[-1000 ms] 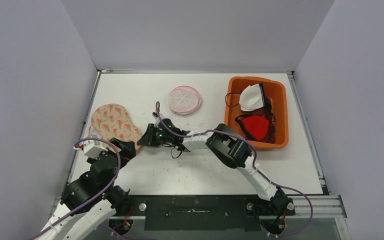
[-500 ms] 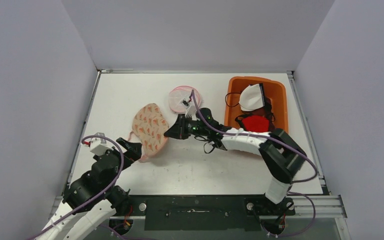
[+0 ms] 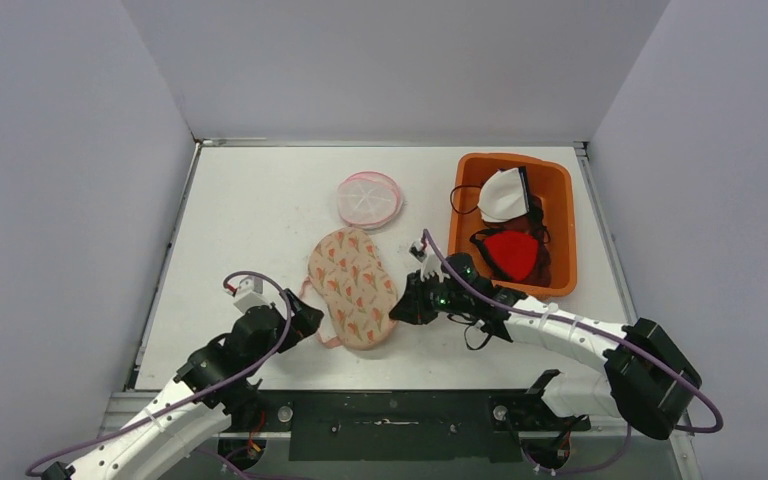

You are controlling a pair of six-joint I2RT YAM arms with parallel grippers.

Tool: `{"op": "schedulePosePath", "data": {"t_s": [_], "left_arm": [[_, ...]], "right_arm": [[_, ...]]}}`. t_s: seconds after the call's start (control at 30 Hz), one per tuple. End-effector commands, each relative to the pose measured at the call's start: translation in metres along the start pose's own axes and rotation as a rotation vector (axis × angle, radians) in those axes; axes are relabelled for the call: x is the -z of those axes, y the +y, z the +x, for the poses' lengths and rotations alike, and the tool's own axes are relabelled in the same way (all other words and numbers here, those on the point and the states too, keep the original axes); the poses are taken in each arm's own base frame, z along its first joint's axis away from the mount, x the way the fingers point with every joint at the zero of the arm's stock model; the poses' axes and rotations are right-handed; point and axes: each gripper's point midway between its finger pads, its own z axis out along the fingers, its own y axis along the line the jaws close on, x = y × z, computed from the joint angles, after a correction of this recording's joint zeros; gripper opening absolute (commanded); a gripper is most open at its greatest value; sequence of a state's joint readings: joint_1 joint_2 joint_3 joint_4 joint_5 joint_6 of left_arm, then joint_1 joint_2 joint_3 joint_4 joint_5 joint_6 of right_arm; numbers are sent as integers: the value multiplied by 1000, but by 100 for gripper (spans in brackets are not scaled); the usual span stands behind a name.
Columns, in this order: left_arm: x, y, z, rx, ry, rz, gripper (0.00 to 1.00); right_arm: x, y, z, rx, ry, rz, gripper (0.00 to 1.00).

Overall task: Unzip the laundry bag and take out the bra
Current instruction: Move the laundry bag to the center of the board, then unzip the laundry bag at the center of the board.

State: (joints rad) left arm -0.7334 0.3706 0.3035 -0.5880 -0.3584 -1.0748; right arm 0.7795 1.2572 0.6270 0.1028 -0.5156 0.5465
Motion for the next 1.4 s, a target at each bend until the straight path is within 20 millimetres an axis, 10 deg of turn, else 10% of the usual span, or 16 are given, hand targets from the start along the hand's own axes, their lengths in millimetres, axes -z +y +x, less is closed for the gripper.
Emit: {"op": "schedulePosePath", "data": {"t_s": [0.0,0.2,0.37,0.5,0.83,1.13,1.37], "left_arm": [[5,-41,-9,65,-15,146,97],[3,-42,-6,53,-9,152,97],[4,-41,-4,11,5,126,97],[11,-41,-12,-33,-20,110,97],[18,-66,24,-159,79,131,97],[35,-97,67,-248,192,224,99],[31,-69,96,-236,246,180,86]], "right_arm": [[5,-8,26,-18,-8,27,5],[-7,7,69,-20,9,59,6],[-13,15,87,40,25,177,71],[3,15,59,96,-51,248,91],[-11,-9,-11,117,-81,295,95],[-62,-55,-31,44,-91,321,95],[-96,-62,-16,-5,-54,267,87]]}}
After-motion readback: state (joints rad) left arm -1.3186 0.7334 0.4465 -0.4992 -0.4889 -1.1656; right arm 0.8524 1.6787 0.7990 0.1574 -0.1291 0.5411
